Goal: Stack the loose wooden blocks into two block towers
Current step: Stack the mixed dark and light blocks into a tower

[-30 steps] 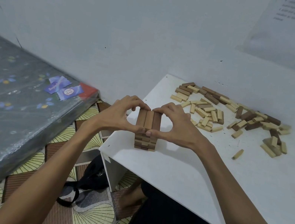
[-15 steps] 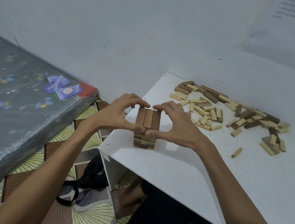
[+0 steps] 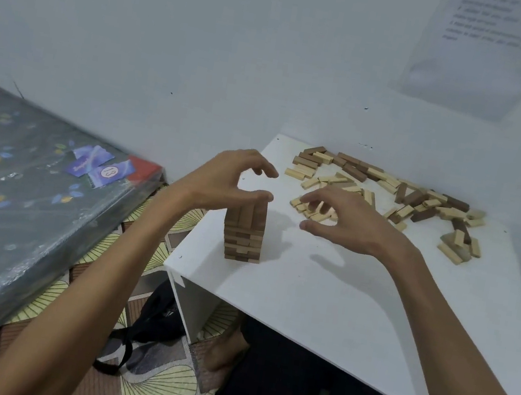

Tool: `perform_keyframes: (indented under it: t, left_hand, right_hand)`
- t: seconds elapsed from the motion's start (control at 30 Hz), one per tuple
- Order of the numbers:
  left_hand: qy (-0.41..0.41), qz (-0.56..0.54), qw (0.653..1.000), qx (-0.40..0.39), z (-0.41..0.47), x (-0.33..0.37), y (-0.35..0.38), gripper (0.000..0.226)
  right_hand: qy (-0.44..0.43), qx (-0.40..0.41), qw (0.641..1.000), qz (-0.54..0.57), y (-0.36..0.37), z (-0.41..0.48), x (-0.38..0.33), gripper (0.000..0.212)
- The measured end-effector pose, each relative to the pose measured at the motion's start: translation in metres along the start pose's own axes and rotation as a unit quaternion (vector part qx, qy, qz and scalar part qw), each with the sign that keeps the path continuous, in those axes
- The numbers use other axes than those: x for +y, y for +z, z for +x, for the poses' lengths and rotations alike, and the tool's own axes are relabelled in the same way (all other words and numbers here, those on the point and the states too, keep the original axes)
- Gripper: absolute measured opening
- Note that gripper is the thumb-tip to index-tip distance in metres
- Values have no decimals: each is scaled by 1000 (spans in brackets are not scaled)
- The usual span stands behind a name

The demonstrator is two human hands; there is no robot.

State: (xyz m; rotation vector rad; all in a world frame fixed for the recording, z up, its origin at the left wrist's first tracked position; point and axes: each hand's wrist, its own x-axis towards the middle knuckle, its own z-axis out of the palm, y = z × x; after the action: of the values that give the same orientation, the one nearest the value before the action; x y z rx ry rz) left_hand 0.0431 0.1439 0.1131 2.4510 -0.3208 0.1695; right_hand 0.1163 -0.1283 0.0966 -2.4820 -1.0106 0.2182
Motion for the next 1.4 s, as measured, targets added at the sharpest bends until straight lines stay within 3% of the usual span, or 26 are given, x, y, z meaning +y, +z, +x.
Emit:
perform_keyframes:
  t: [0.23, 0.47, 0.6, 0.7, 0.8, 0.93, 1.07, 1.3, 1.4]
  left_hand:
    - [-9, 77, 986, -150, 69, 71, 25, 39]
    - [18, 100, 977, -187, 141, 105, 124, 35]
    - [15, 133, 969, -210, 190, 112, 171, 46]
    - [21, 161, 965, -204, 228, 118, 193, 43]
    - [25, 191, 964, -185, 262, 124, 209, 36]
    - [-12, 181, 969, -171, 293, 121, 231, 41]
    - [-53, 179, 972, -141, 314, 97, 253, 28]
    - [-52, 154, 982, -95, 329, 86, 269, 16]
    - [-70, 121, 989, -45, 327, 79, 277, 31]
  right_hand:
    - [106, -52, 989, -83, -35, -21, 50, 43]
    - [203, -39, 971, -119, -56, -56, 138, 41]
    - [232, -4, 959, -162, -63, -52, 190, 33]
    - [246, 37, 951, -182, -64, -38, 221, 29]
    - [250, 42, 945, -206, -58, -26, 250, 41]
    - [232, 43, 948, -215, -51, -20, 276, 41]
    - [219, 60, 948, -224, -47, -19, 293, 39]
    - [130, 62, 956, -255, -56, -14, 308, 30]
    - [105, 82, 956, -261, -69, 0, 309, 31]
